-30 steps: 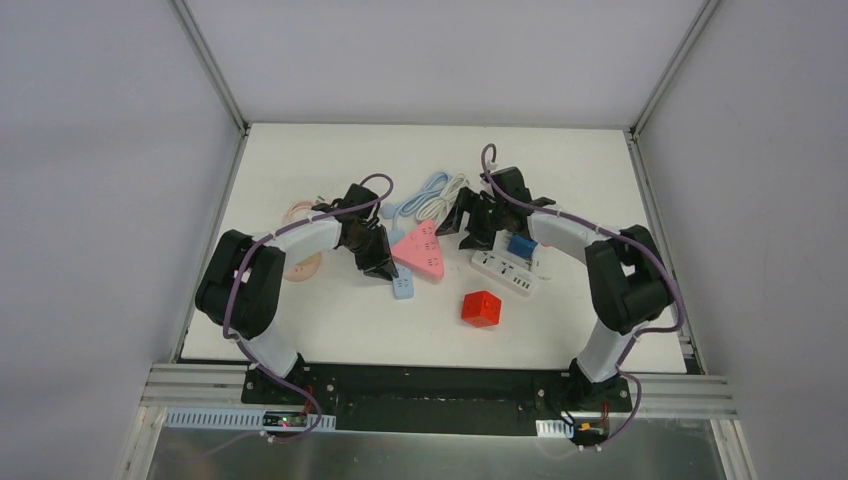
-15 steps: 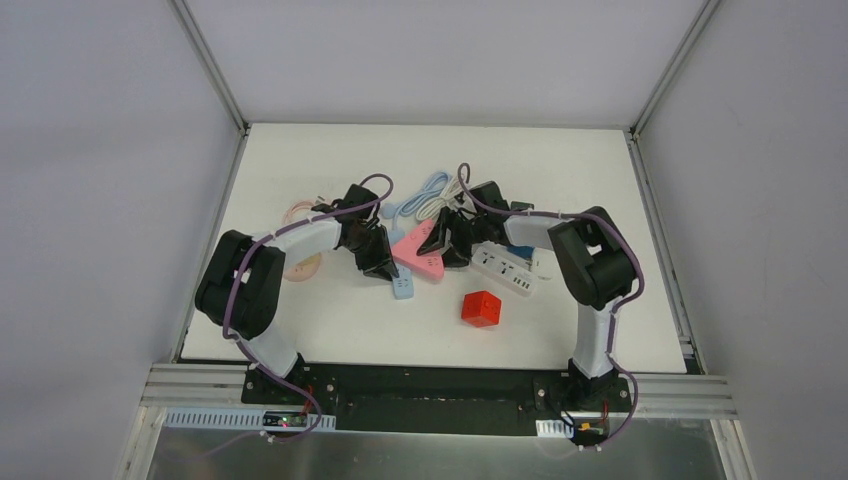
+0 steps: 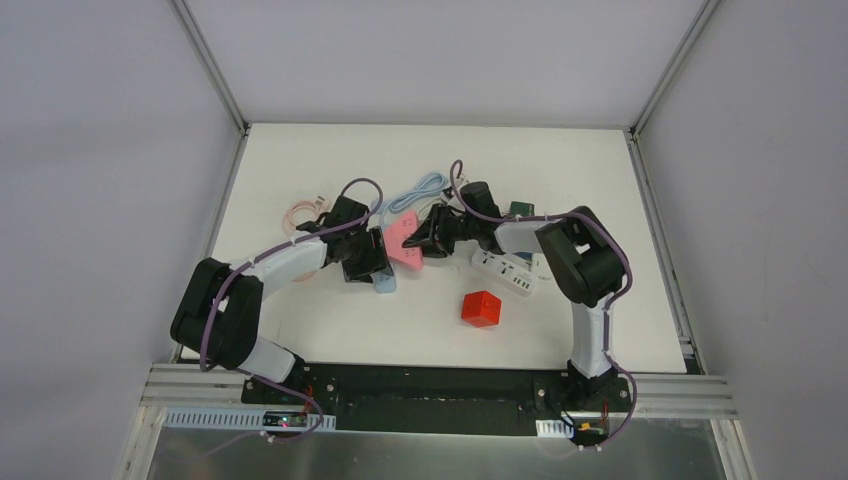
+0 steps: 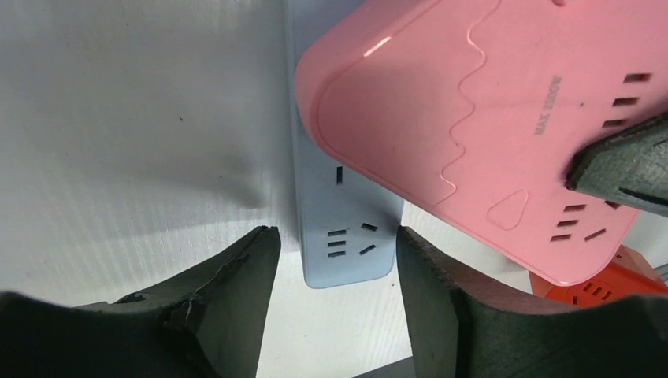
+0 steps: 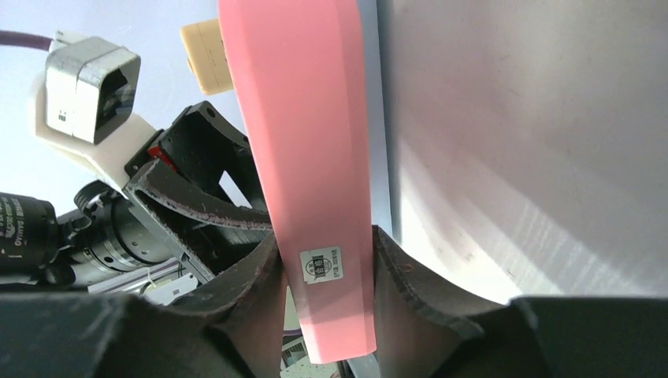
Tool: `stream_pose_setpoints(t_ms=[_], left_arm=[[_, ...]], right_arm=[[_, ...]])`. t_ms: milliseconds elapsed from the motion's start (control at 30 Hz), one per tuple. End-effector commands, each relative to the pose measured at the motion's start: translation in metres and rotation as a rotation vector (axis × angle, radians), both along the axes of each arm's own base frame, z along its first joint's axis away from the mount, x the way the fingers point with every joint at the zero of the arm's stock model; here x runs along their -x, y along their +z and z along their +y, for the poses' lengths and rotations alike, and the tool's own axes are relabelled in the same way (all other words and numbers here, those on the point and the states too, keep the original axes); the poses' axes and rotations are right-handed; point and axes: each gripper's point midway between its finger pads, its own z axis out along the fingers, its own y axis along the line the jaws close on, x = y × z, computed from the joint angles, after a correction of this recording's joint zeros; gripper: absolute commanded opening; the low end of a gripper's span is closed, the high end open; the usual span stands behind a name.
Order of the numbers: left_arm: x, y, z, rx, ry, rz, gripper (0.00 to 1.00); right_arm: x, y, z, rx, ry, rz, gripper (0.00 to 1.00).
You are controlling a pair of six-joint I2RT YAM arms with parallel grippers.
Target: Pull the plug off the socket
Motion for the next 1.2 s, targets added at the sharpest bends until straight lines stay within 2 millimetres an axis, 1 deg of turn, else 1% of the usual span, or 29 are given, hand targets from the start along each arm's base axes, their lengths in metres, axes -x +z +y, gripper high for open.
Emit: stream_pose_setpoints(t_ms=[0,67,167,200,300,400,500,600,667,733,833,867,1000,1067,1100,1167], left_arm=[[-0.009,0.007,0.004,-0.006,0.005,-0.104,0.6],[-0.007,0.004,0.004,-0.019,-0.005,-0.101,0.62],[-0.003,-0.001,0.003,-0.043,-0.026,-0.085,0.62],[-0.002,-0.002,0.002,-0.048,-0.036,-0.083,0.61],[0.001,-0.003,0.001,-0.074,-0.058,-0.078,0.57],[0.005,-0.006,0.006,-0.116,-0.063,-0.068,0.51],[0.008,-0.01,0.012,-0.161,-0.062,-0.064,0.48],[0.013,-0.015,0.021,-0.21,-0.051,-0.04,0.41],[0.016,-0.018,0.024,-0.224,-0.045,-0.03,0.37],[0.019,-0.02,0.027,-0.237,-0.036,-0.019,0.32],[0.023,-0.024,0.03,-0.245,-0.025,-0.004,0.3],[0.024,-0.026,0.031,-0.249,-0.022,0.002,0.29],[0.027,-0.029,0.033,-0.258,-0.018,0.022,0.28],[0.029,-0.03,0.034,-0.263,-0.019,0.03,0.27],[0.028,-0.031,0.039,-0.286,-0.01,0.026,0.27],[0.03,-0.032,0.041,-0.297,-0.009,0.034,0.27]], right_arm=[[0.0,-0.029,0.001,0.061,-0.063,0.045,0.3],[0.002,-0.032,0.002,0.062,-0.059,0.045,0.34],[0.002,-0.033,0.001,0.064,-0.061,0.032,0.48],[0.001,-0.032,0.001,0.064,-0.064,0.027,0.5],[-0.001,-0.031,0.003,0.059,-0.06,0.02,0.53],[-0.003,-0.03,0.004,0.057,-0.061,0.018,0.53],[-0.003,-0.03,0.005,0.049,-0.056,0.016,0.53],[-0.003,-0.028,0.008,0.026,-0.048,0.021,0.43],[-0.004,-0.027,0.009,0.012,-0.05,0.027,0.32],[-0.003,-0.027,0.01,0.01,-0.048,0.033,0.19],[-0.004,-0.025,0.011,-0.011,-0.051,0.041,0.02],[-0.004,-0.023,0.013,-0.024,-0.049,0.046,0.0],[-0.005,-0.013,0.017,-0.083,-0.051,0.076,0.0],[-0.005,-0.004,0.02,-0.104,-0.056,0.108,0.0],[-0.005,0.002,0.021,-0.114,-0.052,0.112,0.0],[-0.004,0.013,0.021,-0.128,-0.049,0.1,0.0]])
